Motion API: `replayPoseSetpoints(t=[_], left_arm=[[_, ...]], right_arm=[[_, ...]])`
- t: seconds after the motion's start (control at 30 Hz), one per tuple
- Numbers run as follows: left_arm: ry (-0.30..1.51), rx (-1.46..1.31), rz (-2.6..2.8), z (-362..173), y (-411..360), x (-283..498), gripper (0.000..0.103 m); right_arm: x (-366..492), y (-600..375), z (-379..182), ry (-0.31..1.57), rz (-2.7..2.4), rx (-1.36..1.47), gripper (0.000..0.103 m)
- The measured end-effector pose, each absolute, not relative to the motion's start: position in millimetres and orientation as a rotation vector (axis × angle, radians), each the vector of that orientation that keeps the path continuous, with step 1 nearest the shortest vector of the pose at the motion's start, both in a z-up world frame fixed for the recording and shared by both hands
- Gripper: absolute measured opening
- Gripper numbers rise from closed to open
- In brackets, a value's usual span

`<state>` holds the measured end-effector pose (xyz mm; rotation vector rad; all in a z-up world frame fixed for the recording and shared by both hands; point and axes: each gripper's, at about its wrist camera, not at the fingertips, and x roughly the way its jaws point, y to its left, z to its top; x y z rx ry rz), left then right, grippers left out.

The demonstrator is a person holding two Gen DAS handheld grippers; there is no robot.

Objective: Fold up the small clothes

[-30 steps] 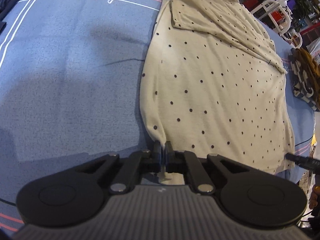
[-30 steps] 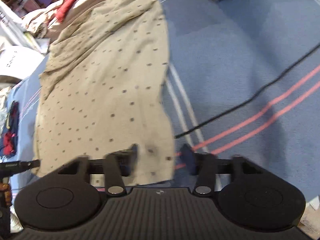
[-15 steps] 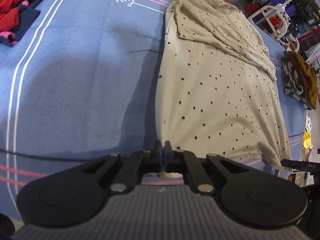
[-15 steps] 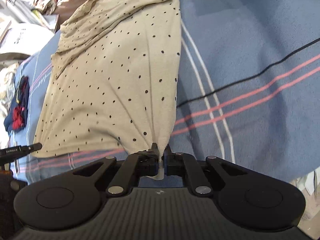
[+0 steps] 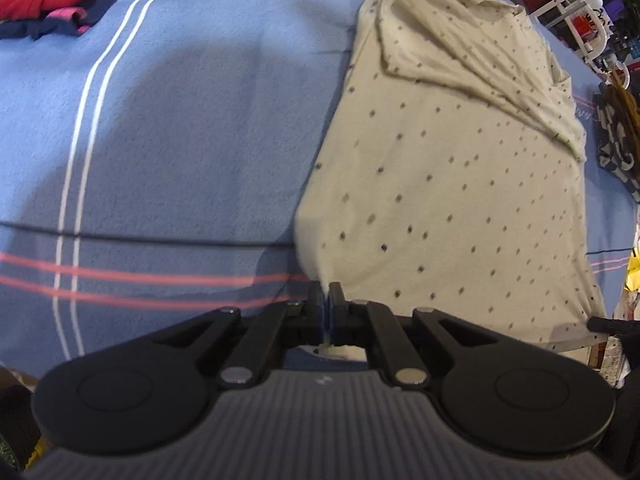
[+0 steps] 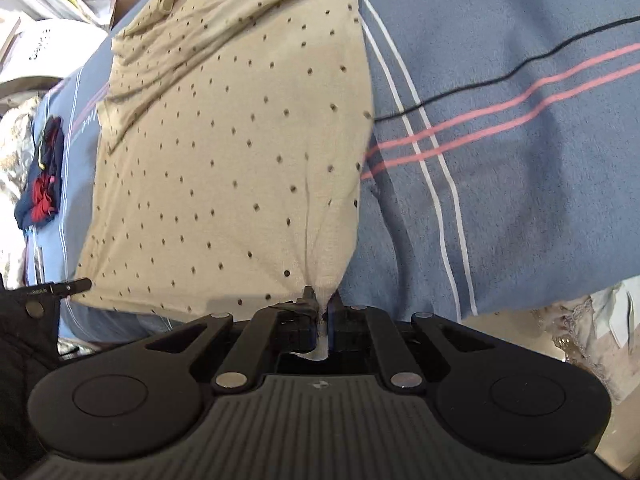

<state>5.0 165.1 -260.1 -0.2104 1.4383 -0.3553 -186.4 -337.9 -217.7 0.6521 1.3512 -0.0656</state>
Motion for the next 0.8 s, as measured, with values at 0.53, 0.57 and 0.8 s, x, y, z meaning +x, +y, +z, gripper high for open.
replayPoseSetpoints(t=[0.53, 0.57, 0.8], left_arm=[[1.117, -0.16, -0.423, -219, 45, 268, 0.002], [1.106, -0.157, -0.423, -217, 38, 283, 0.002], [1.074, -0.111, -0.391, -214, -1, 363, 0.002]], right_arm=[[42, -437, -185, 1.006, -0.101, 0.682, 0.009], [57, -441, -184, 0.998, -0.11, 0.656, 0.009], [142, -465, -184, 0.98, -0.137, 0.563, 0.009]])
